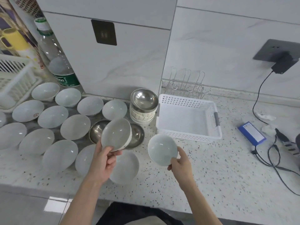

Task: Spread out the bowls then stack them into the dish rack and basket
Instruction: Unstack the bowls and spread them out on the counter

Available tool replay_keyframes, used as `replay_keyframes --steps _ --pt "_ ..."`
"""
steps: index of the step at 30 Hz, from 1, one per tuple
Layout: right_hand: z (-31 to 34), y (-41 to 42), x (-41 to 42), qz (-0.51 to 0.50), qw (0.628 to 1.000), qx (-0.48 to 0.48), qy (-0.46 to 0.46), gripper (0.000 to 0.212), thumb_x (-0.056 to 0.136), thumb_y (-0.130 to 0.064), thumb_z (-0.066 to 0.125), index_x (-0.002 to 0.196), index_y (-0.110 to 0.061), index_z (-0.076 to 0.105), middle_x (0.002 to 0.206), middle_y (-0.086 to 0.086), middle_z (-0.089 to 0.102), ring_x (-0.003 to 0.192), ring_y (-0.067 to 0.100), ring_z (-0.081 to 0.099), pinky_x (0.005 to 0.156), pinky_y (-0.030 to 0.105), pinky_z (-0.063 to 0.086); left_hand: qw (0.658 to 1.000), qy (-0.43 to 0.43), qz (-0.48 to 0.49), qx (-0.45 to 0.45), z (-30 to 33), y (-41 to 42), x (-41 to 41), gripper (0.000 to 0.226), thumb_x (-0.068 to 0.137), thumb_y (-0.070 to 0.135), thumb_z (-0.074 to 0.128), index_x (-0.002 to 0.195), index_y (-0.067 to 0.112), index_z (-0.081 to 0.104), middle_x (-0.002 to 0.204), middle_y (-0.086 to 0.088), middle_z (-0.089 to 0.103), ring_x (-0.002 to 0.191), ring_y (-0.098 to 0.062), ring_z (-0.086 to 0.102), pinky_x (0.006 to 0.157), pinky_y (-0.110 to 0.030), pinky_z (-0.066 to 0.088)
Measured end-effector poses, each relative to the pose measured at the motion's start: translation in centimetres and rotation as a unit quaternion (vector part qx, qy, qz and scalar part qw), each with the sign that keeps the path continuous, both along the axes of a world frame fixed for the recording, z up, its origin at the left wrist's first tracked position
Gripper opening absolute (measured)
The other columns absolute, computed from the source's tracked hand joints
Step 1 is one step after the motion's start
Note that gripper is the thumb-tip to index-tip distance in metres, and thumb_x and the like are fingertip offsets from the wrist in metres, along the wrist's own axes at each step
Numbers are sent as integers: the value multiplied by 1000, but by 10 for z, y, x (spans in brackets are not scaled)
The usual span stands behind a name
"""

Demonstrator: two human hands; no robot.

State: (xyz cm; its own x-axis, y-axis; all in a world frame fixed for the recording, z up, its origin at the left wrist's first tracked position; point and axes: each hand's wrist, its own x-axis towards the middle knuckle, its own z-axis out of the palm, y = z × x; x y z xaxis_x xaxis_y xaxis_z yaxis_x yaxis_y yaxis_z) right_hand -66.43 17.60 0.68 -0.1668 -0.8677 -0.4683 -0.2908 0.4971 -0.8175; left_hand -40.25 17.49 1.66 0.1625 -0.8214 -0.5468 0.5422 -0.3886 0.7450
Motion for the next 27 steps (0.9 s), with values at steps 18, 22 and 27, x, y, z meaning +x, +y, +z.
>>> replay_keyframes --steps 18,22,27 --pt "-23 -13 17 6 997 0 72 59 91 -5 38 148 -24 34 99 16 69 63 11 62 43 18 40 998 -44 -46 19 -15 34 6 46 97 1 44 127 35 53 72 -25 69 39 -8 37 31 -17 28" --pt "-26 -13 20 1 998 8 68 59 93 -6 37 148 -27 33 103 16 68 60 10 60 36 13 37 997 -48 -60 16 -16 37 8 45 97 2 45 124 37 55 73 -26 69 38 -8 35 32 -17 28" --pt "-28 -14 21 -7 998 16 66 59 93 -6 37 148 -28 32 99 16 68 59 9 59 35 13 37 996 -49 -66 18 -16 43 10 45 97 2 45 120 40 56 72 -25 69 38 -7 35 32 -18 29"
